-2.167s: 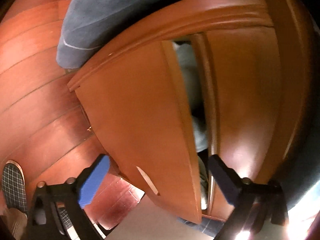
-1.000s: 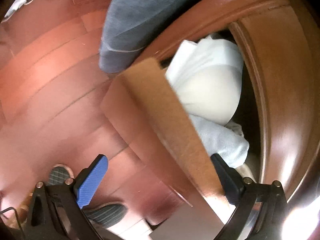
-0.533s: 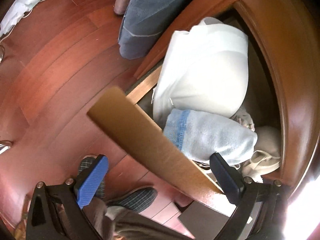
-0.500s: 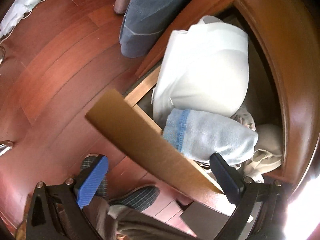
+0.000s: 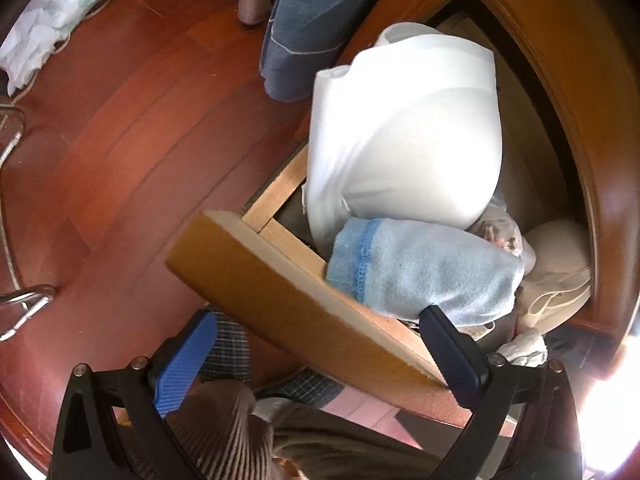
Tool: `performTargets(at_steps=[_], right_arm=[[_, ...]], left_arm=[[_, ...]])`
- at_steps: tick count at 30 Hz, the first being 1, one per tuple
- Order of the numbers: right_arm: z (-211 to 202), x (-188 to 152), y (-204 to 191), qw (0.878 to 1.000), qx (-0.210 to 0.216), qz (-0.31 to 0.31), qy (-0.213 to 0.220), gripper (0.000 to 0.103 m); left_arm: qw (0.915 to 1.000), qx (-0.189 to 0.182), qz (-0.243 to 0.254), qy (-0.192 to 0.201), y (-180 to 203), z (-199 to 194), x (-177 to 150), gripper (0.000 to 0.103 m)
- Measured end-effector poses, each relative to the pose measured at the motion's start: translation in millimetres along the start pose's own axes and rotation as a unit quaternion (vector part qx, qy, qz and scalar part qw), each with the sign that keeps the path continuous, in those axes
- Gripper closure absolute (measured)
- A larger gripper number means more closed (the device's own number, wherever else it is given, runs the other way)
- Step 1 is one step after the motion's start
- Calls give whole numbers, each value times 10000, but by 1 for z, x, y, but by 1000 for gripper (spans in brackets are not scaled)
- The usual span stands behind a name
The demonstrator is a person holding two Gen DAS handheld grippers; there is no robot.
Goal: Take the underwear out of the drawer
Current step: 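Move both tools over the open drawer toward the clothes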
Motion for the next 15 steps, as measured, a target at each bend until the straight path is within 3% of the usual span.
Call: performTargets(at_steps=[9,15], right_arm=[[1,3,0,10000,32,53,-34,1],[10,-3,-1,9995,55,32,-319,1]], left_arm=[[9998,162,69,-51,1,-4,-3,0],[9998,124,127,96,7,-10,1,0]])
Point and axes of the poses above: each gripper's, at about its wrist camera, not at the fingertips, and z roughly the way its jaws point, y to its right, x to its top, the point moved 9 cm from there along z, roughly the way its jaws point, and after that the axes turned 8 degrees about -z, right-handed, at the moved point
